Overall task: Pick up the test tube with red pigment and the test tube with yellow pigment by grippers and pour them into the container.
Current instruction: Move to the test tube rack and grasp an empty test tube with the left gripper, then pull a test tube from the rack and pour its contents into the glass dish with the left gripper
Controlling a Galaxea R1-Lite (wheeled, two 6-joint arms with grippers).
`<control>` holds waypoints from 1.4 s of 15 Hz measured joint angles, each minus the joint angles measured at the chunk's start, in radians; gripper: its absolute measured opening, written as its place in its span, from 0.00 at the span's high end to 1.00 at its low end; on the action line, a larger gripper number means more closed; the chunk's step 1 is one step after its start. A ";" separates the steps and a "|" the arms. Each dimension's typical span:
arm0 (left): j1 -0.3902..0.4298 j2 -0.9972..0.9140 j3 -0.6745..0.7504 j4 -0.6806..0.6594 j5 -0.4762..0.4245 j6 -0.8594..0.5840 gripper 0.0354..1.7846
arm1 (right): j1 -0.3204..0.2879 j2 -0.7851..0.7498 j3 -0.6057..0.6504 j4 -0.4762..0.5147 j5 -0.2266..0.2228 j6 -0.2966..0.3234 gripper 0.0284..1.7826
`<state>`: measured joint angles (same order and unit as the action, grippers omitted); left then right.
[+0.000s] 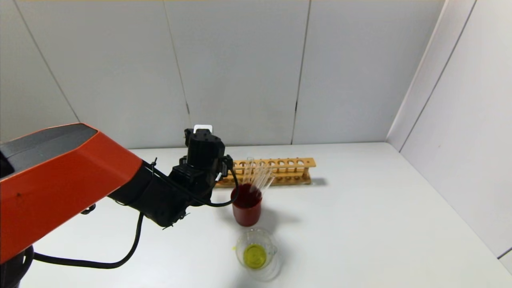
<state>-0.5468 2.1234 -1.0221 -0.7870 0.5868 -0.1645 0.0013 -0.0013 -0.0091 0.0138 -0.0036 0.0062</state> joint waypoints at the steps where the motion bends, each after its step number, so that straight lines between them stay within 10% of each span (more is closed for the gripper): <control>1: 0.003 0.016 -0.012 0.000 -0.001 0.000 0.02 | 0.000 0.000 0.000 0.000 0.000 0.000 0.02; 11: 0.018 0.101 -0.104 0.013 -0.014 0.005 0.09 | 0.000 0.000 0.000 0.000 0.000 0.000 0.02; 21: 0.018 0.123 -0.129 0.023 -0.014 0.004 0.85 | 0.000 0.000 0.000 0.000 0.000 0.000 0.02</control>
<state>-0.5291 2.2462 -1.1511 -0.7638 0.5723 -0.1600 0.0013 -0.0013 -0.0091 0.0134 -0.0032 0.0057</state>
